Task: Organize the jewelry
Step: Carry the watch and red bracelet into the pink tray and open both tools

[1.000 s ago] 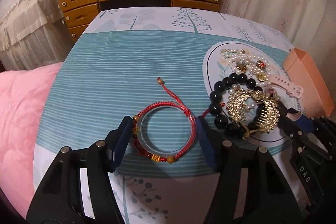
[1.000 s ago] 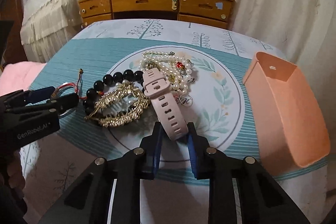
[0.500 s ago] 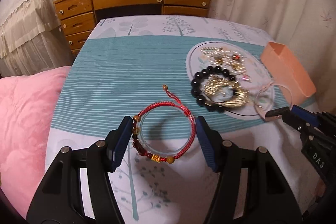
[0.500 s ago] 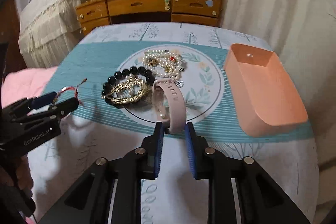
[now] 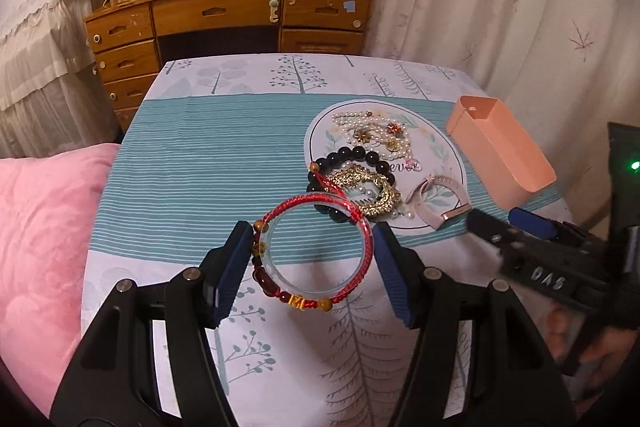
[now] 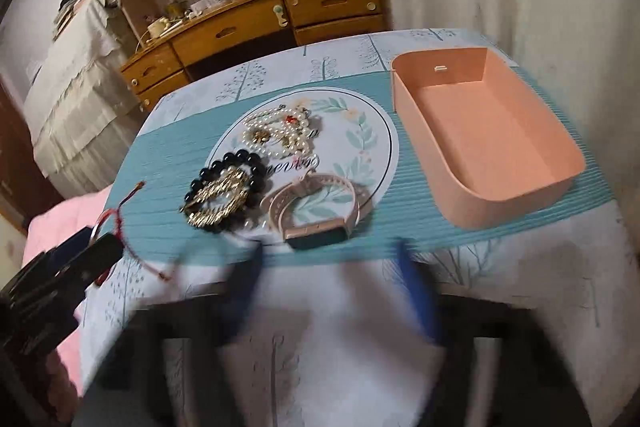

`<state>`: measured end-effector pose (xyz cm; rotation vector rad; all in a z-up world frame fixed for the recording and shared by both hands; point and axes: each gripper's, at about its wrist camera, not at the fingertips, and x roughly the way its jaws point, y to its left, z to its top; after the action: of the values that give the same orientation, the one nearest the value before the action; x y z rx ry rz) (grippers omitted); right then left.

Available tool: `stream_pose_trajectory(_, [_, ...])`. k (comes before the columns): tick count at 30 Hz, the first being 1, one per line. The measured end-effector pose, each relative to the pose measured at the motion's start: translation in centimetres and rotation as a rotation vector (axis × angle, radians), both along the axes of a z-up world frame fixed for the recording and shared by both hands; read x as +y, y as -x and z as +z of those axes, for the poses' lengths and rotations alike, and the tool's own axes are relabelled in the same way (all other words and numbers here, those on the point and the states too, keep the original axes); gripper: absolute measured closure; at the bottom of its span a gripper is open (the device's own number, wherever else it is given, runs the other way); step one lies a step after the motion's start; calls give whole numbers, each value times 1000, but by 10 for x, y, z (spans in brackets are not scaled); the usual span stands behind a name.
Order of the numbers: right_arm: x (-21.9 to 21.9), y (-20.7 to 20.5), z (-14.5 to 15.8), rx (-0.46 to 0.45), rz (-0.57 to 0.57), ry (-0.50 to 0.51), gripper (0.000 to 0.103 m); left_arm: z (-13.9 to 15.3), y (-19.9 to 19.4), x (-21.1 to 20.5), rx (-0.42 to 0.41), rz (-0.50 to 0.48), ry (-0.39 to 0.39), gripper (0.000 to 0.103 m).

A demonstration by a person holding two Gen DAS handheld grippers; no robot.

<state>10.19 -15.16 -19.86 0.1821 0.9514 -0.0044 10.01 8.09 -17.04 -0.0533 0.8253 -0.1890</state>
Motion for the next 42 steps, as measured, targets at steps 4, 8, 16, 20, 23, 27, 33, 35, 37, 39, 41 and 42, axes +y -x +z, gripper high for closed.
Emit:
stream_pose_trajectory(4, [19,-18,-21,0,100,72,17,-1,-6,-3,7,31,7,44])
stream_pose_trajectory(8, [42,-30,-45,6,181,249,18,2,-13,-8,8,70,-13,44])
stream_pose_trajectory(16, [33,-28,-38,-6,295,175,47,23,-34,-21,2,123,15,44])
stream_pose_trajectory(20, [8,-31,-16,10,317,44,47,41,-50,-31,-20,152,65,44])
stream_pose_trajectory(23, [-13,-36,8,-14,316,-30,46,54,-56,-46,-69,158,76,44])
stream_pose_trajectory(27, [-49,-39,38,-47,284,-69,46,64,-73,-77,-86,125,118,44])
stream_pose_trajectory(33, [-111,-41,69,-85,233,-87,44,74,-98,-137,-120,52,167,44])
stream_pose_trajectory(35, [-130,-41,72,-90,224,-63,44,75,-105,-162,-122,16,176,44])
stream_pose_trajectory(37, [-148,-41,74,-80,211,-50,44,76,-110,-182,-120,-10,179,44])
stream_pose_trajectory(39, [-167,-41,73,-69,198,-51,44,77,-113,-201,-120,-41,191,44])
stream_pose_trajectory(41, [-185,-41,73,-58,184,-49,44,78,-118,-219,-114,-76,215,44])
stream_pose_trajectory(42, [-190,-37,70,-54,176,-46,44,77,-120,-226,-113,-92,228,44])
